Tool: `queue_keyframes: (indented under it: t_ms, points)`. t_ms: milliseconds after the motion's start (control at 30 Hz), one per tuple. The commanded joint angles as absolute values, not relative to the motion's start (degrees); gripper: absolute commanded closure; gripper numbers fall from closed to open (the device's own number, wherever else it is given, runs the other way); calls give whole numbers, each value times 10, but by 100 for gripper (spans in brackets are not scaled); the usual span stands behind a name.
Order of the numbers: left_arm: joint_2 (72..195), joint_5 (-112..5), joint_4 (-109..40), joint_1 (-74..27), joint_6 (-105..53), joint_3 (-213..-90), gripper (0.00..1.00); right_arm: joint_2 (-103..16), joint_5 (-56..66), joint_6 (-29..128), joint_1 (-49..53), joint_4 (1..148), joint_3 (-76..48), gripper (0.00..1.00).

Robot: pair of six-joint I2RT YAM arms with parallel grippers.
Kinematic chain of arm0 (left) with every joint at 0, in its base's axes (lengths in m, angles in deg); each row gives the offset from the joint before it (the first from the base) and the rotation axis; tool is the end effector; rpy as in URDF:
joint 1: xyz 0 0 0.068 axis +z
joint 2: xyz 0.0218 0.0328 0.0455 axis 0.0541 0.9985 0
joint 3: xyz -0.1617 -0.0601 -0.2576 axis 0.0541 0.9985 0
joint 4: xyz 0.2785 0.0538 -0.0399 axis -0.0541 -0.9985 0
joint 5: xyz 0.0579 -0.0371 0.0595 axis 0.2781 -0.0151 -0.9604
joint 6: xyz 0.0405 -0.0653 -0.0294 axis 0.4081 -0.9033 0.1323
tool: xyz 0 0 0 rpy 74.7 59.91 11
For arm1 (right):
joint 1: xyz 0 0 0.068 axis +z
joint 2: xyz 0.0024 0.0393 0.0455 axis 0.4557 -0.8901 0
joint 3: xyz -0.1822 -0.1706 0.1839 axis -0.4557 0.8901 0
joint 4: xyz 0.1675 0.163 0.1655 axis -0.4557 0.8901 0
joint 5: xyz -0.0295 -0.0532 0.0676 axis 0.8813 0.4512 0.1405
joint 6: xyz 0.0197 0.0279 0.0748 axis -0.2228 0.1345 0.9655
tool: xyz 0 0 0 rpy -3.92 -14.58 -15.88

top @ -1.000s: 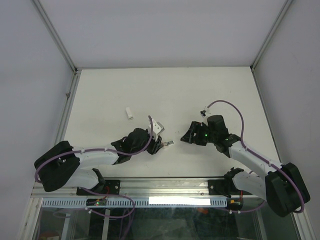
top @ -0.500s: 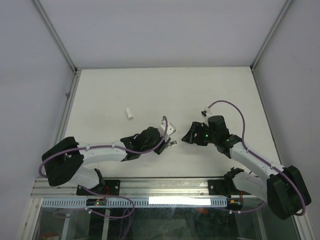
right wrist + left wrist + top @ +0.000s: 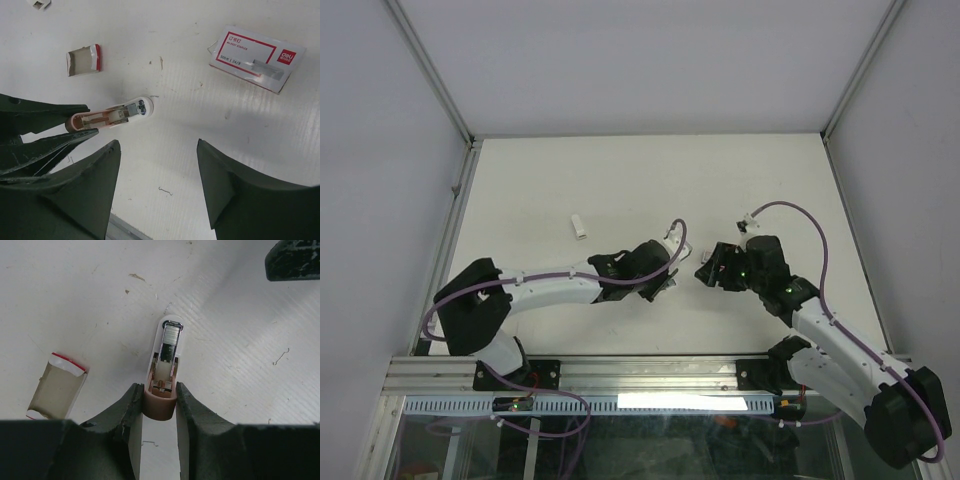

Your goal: Load the staples into the stapler

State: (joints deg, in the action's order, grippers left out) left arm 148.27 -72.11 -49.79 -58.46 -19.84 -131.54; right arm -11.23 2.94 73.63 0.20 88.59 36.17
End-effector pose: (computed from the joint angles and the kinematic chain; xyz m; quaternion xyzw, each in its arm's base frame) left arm 0.1845 -0.3132 0.1872 0.4169 0.8395 -0.1133 0.3295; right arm 0.1789 0.1061 0.1994 -0.0085 0.8959 0.2805 0.3444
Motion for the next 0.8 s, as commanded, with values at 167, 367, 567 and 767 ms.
queue_keyframes:
  t_ms: [167,367,567,767]
  points:
    - [1607,-676,-672,-603,-199,-1439,100,-106,53,724,3,882,356,34]
    - [1654,-672,-694,-606,-186,-1479,99,-92,67,727,4,888,363,34]
    - [1664,-680,-699,-607,-184,-1496,77,-68,82,728,3,896,362,34]
    - [1646,-699,-684,-607,-187,-1495,40,-56,89,731,3,905,355,33]
